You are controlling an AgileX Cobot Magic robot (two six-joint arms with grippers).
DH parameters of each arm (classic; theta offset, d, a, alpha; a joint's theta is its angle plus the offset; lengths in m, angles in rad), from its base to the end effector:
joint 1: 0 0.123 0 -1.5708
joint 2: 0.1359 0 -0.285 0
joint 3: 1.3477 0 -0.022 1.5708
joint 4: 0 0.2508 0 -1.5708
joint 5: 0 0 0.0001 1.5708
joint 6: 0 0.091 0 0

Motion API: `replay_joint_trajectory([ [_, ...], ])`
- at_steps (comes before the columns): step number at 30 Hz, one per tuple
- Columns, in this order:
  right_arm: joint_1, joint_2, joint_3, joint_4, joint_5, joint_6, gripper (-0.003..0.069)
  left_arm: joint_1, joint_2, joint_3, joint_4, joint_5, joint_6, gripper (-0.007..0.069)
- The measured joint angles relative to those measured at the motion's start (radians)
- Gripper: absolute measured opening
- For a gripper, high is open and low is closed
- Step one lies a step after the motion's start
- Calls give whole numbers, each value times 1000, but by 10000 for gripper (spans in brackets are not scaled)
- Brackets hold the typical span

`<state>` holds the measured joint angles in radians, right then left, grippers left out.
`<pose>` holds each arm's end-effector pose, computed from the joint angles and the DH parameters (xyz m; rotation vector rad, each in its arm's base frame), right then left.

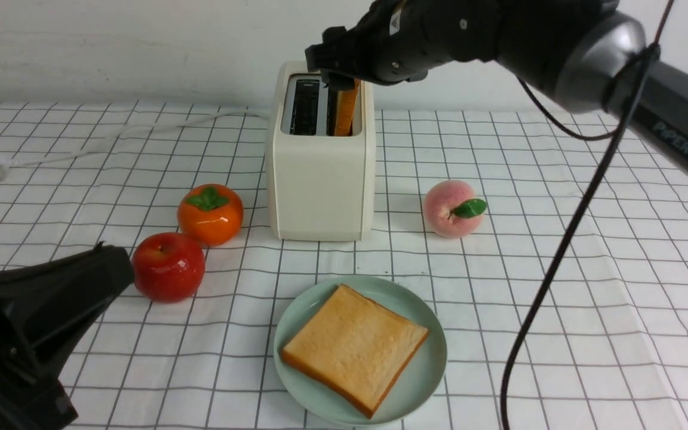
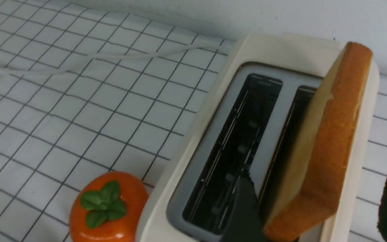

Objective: Take toasted bread from bread machine on white checkered table place on plate.
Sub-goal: 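Grasp the toast slice in the toaster and pull it up out of the slot with the right gripper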

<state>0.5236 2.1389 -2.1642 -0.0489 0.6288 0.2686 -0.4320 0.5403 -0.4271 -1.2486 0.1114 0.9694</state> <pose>0.4432 0.2529 0.3453 -0.2928 2.0944 0.4245 0.1043 -0.0588 0.3112 0.2115 1.6558 -0.6271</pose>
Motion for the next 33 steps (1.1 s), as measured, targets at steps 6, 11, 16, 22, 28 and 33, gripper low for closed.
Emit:
replay_joint_trajectory([
  [6,-36,67,-2,14,-79,17,434,0,0,0,0,0,0,-6],
  [11,-36,92,-3,23,-123,25,405,0,0,0,0,0,0,-3],
  [16,-37,104,-3,23,-170,26,315,0,0,0,0,0,0,-1],
  [22,-37,104,-3,31,-192,29,141,0,0,0,0,0,0,2],
  [28,-36,89,-3,31,-193,29,114,0,0,0,0,0,0,4],
  [33,-40,-8,-3,31,-196,29,114,0,0,0,0,0,0,8],
])
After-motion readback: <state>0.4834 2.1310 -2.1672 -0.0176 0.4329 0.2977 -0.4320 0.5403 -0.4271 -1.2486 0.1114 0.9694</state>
